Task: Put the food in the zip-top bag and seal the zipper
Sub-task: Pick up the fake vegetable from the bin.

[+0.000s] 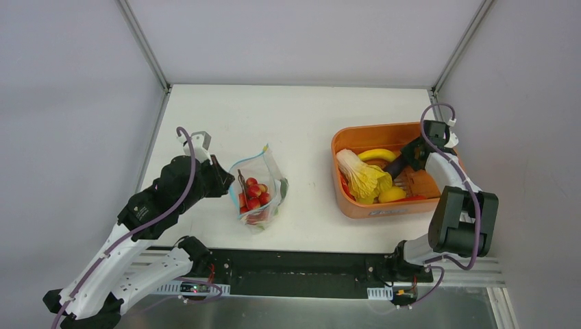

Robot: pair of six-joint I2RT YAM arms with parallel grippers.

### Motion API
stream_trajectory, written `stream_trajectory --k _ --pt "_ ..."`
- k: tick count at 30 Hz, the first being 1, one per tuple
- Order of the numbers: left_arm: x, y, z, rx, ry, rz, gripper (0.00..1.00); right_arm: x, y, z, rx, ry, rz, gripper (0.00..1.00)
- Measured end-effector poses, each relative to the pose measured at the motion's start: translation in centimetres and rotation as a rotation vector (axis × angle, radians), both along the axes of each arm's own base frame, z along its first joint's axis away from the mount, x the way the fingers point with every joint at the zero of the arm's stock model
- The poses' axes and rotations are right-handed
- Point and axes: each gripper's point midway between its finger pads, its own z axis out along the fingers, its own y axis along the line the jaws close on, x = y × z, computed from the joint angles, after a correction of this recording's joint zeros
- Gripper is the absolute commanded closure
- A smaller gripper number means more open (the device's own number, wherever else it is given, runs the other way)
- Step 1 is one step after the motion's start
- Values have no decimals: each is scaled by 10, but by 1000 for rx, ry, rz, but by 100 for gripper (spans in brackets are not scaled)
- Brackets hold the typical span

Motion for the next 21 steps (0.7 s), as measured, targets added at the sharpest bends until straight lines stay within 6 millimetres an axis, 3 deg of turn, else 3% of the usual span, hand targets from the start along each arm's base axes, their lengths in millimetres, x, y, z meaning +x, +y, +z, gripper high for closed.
stream_trajectory --k 4,8,21 --pt "-1 1 2 -5 -6 0 100 3 -1 6 -11 -31 2 89" --pt "-1 1 2 -7 -7 -1 100 -2 0 25 -20 -94 2 95" --pt "-3 -3 2 -16 1 -22 100 -20 7 150 -78 -464 32 95"
